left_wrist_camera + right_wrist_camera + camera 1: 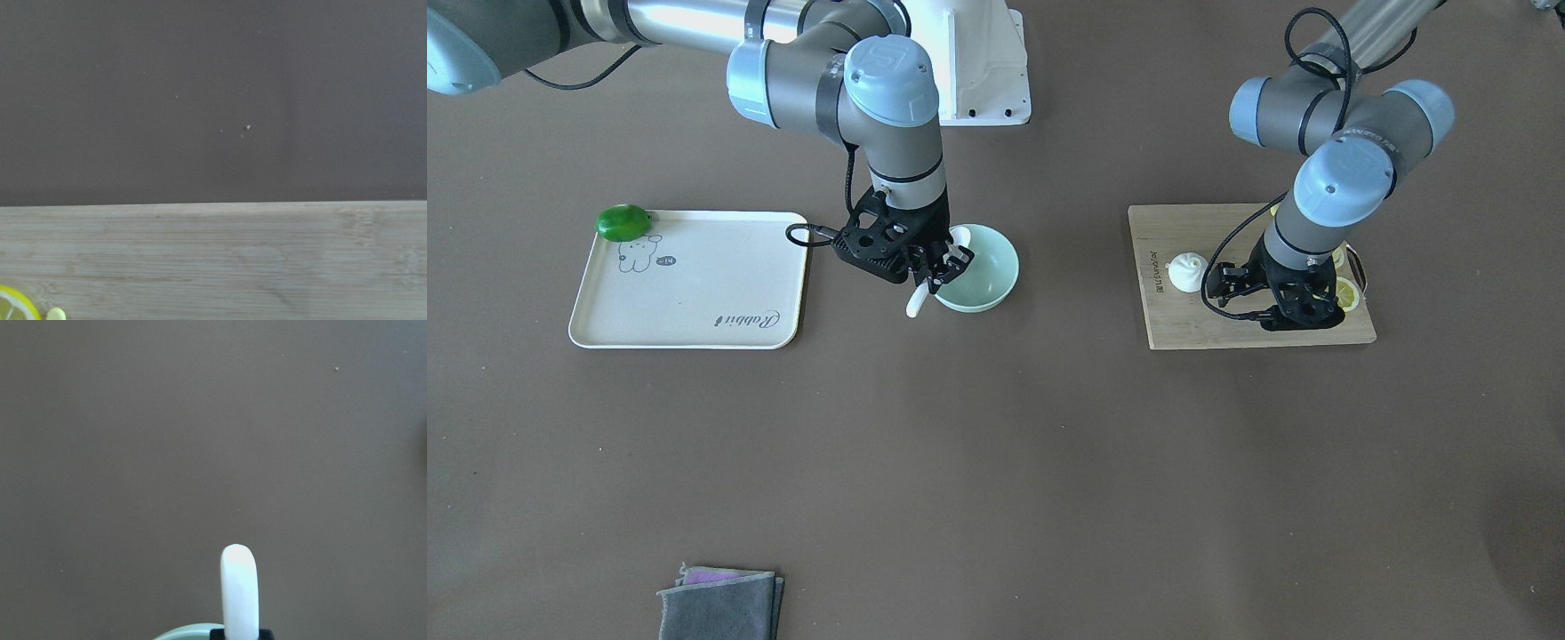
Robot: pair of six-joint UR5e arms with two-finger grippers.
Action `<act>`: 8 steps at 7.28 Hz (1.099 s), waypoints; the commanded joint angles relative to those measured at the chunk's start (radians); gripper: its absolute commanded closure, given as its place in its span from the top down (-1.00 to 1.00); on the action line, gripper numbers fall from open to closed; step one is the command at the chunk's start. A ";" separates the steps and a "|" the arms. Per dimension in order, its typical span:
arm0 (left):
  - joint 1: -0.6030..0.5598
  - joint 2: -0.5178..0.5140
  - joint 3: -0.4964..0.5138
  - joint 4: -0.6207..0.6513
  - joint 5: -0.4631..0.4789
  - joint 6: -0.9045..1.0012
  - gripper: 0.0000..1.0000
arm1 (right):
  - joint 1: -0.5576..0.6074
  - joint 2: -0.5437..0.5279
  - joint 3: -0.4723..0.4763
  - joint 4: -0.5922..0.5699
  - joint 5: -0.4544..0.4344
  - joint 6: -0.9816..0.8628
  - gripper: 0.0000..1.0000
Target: Put spoon and bun in bowl
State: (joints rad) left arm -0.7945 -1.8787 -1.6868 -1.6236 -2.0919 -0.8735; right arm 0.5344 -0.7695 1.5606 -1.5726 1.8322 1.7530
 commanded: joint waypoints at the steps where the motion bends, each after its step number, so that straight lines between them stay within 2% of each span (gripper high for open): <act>1: 0.030 -0.010 -0.036 0.001 -0.016 -0.085 0.94 | -0.001 0.001 -0.002 0.002 -0.017 -0.004 1.00; 4: 0.081 -0.004 -0.065 0.002 -0.014 -0.140 0.94 | 0.001 -0.011 -0.002 0.000 -0.017 -0.052 1.00; 6: 0.087 -0.007 -0.062 0.001 -0.014 -0.156 0.82 | 0.001 -0.013 -0.001 0.002 -0.017 -0.055 1.00; 7: 0.099 -0.008 -0.062 -0.002 -0.013 -0.183 0.60 | 0.002 -0.020 0.004 0.002 -0.016 -0.062 1.00; 8: 0.101 -0.007 -0.065 -0.009 -0.013 -0.193 0.00 | 0.004 -0.022 0.006 0.002 -0.016 -0.076 1.00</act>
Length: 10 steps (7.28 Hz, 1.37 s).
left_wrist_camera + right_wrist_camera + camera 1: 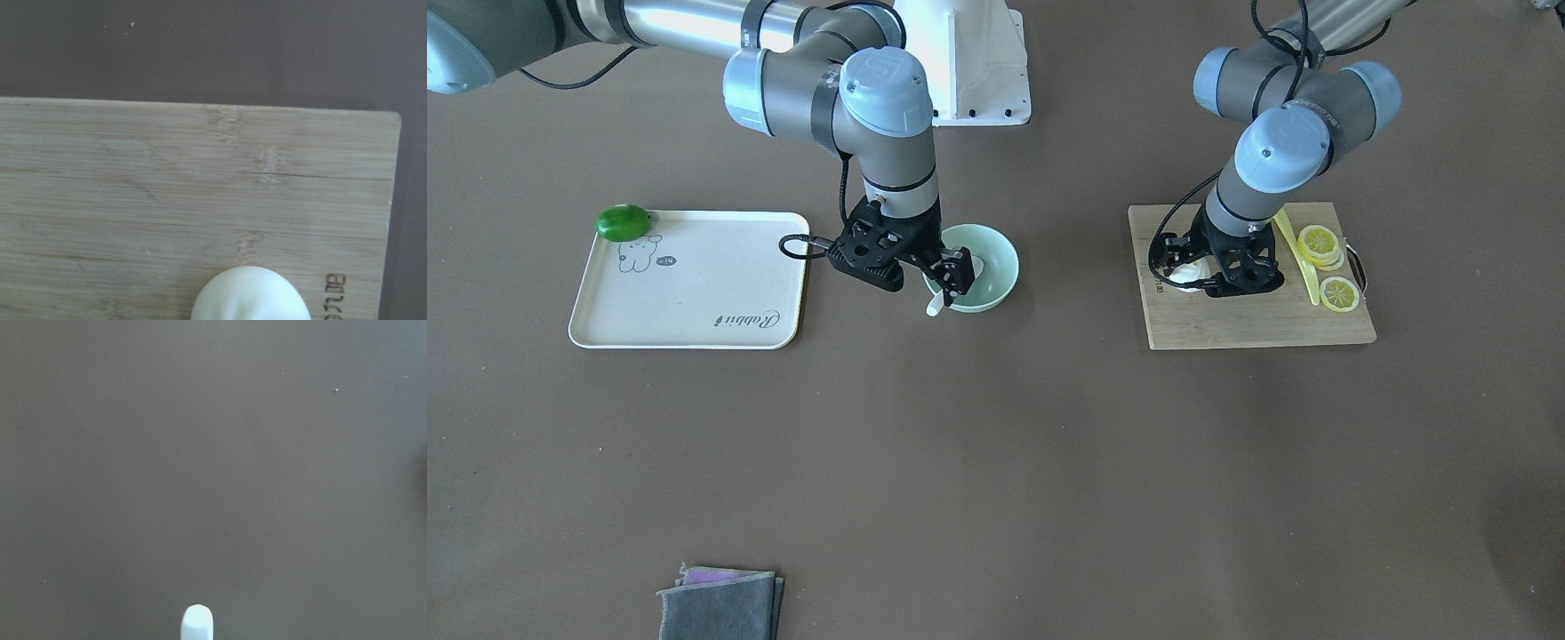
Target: Put spoon and bun in bowl
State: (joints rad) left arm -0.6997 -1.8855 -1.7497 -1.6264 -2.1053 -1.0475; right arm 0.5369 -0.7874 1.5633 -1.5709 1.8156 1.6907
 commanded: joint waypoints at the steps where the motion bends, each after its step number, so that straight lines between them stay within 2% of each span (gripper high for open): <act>1: 0.011 0.000 0.001 -0.007 0.002 -0.034 -0.44 | 0.002 -0.015 0.003 0.005 0.001 -0.022 1.00; 2: 0.012 -0.003 -0.005 -0.007 0.001 -0.039 -0.90 | 0.006 -0.022 0.004 0.040 0.004 -0.022 1.00; 3: 0.012 -0.004 -0.020 -0.006 -0.001 -0.040 -1.00 | 0.018 -0.023 0.007 0.040 0.008 -0.022 1.00; 4: 0.014 -0.012 -0.020 -0.007 -0.002 -0.052 -1.00 | 0.047 -0.047 0.012 0.045 0.020 -0.028 1.00; 5: 0.014 -0.067 -0.025 -0.003 -0.004 -0.128 -1.00 | 0.093 -0.071 0.036 0.046 0.072 -0.076 1.00; 7: 0.087 -0.188 -0.022 0.000 0.004 -0.360 -1.00 | 0.240 -0.168 0.113 0.045 0.224 -0.185 1.00; 9: 0.132 -0.283 -0.011 0.005 0.011 -0.466 -1.00 | 0.276 -0.292 0.210 0.041 0.232 -0.287 1.00; 10: 0.146 -0.325 -0.002 0.006 0.014 -0.498 -1.00 | 0.281 -0.300 0.211 0.041 0.232 -0.298 1.00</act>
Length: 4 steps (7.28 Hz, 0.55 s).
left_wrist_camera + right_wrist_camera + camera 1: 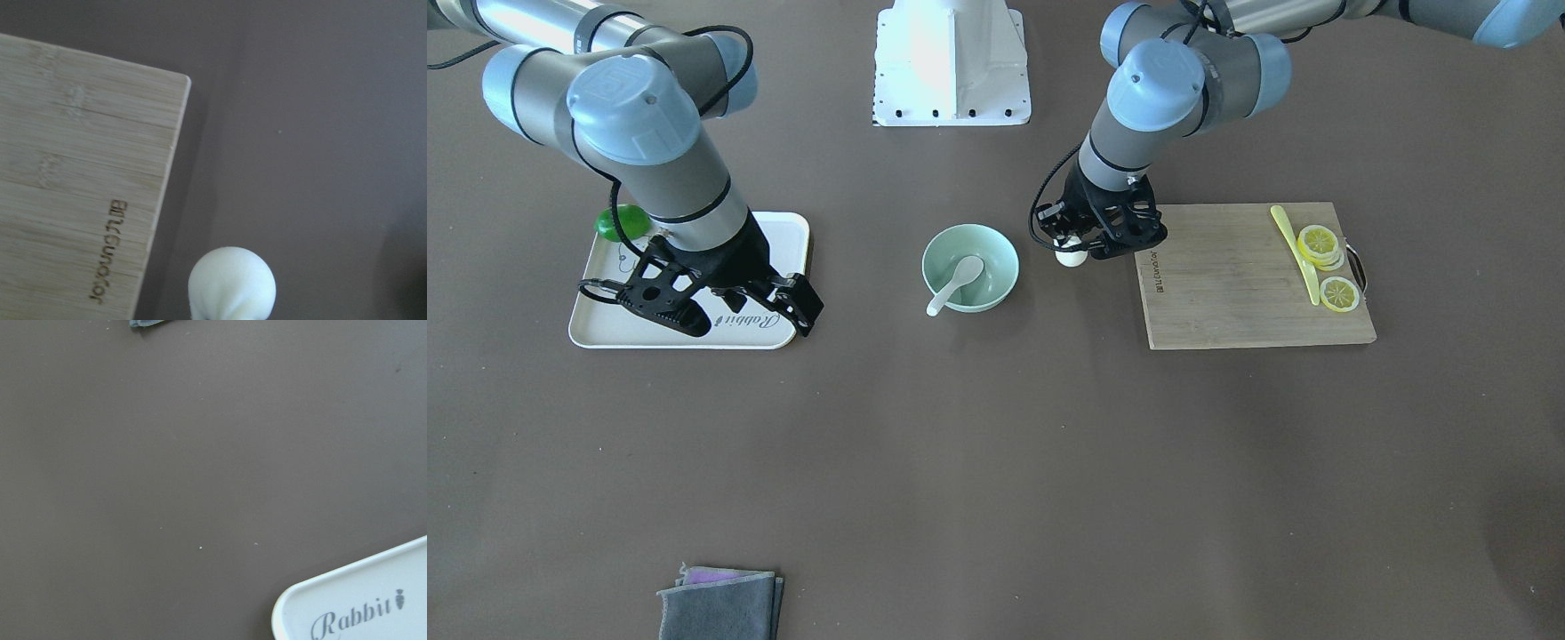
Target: Put spoon and bun in bowl
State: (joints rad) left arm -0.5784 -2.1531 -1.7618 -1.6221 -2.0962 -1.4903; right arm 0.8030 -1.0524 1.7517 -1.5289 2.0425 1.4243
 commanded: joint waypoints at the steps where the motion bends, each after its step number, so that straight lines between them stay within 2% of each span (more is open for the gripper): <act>1: 0.028 -0.100 0.030 0.002 0.005 -0.086 -1.00 | 0.015 -0.038 0.023 -0.002 0.005 -0.031 1.00; 2: 0.029 -0.114 0.038 -0.004 0.025 -0.093 -1.00 | 0.015 -0.040 0.019 0.000 0.005 -0.033 1.00; 3: 0.061 -0.125 0.041 -0.008 0.065 -0.093 -0.70 | 0.015 -0.044 0.017 0.000 0.005 -0.033 1.00; 4: 0.078 -0.148 0.074 -0.039 0.109 -0.093 0.50 | 0.015 -0.049 0.017 0.003 0.005 -0.033 1.00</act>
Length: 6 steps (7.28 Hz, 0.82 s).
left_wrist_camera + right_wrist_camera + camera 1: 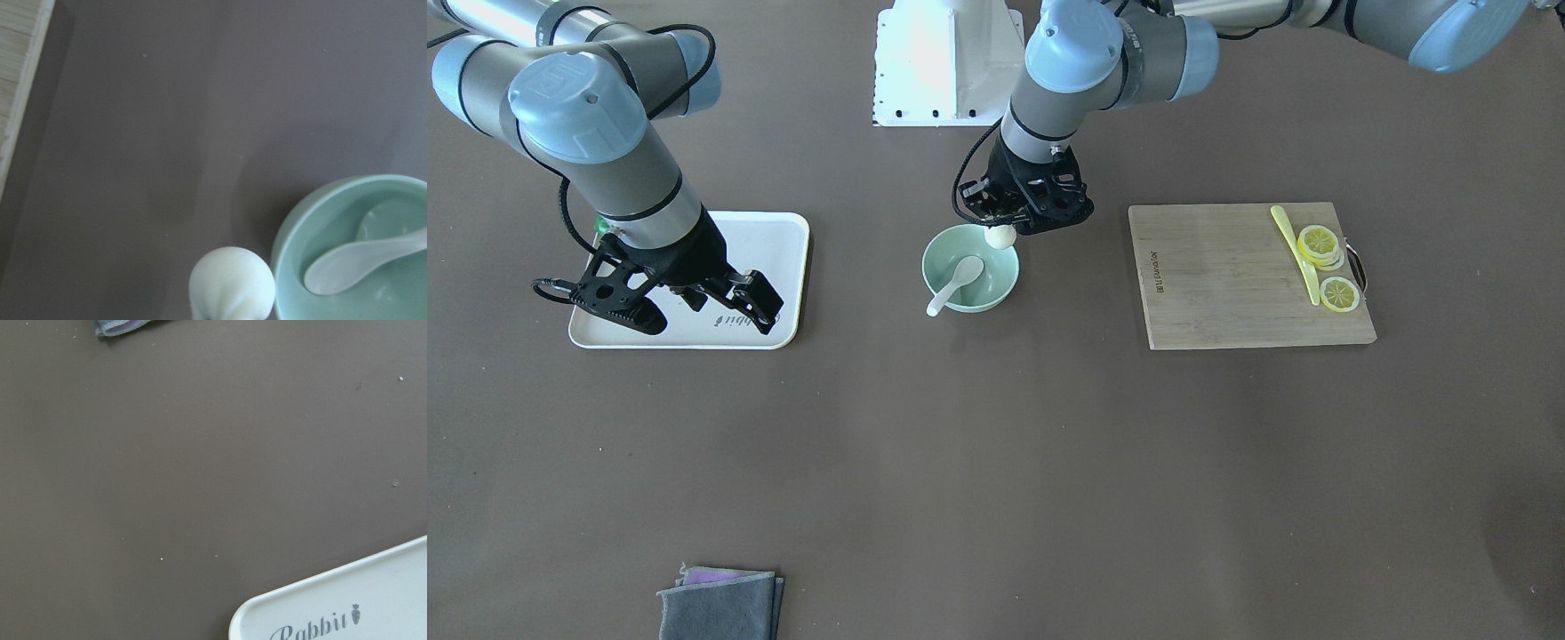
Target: Put spoon and bun in bowl
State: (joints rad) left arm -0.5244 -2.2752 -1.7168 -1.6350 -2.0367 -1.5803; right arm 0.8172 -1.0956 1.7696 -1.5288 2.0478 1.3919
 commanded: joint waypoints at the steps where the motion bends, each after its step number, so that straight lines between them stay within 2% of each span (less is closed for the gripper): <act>1: 0.023 -0.021 0.032 -0.045 0.052 0.000 0.96 | 0.000 -0.007 -0.001 0.003 0.000 -0.008 1.00; 2: 0.015 -0.009 0.029 -0.042 0.055 0.005 0.96 | 0.005 -0.016 0.005 0.001 -0.001 -0.089 1.00; 4: -0.009 0.060 -0.016 -0.036 0.050 0.011 0.96 | 0.026 -0.027 0.007 -0.007 -0.006 -0.139 1.00; 5: -0.026 0.101 -0.044 -0.036 0.046 0.057 0.96 | 0.042 -0.029 -0.004 -0.014 -0.003 -0.140 1.00; 6: -0.079 0.156 -0.082 -0.023 0.038 0.180 0.96 | 0.051 -0.033 -0.007 -0.014 -0.005 -0.145 1.00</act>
State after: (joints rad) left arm -0.5577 -2.1781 -1.7583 -1.6676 -1.9914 -1.5061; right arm 0.8550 -1.1238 1.7683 -1.5402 2.0440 1.2543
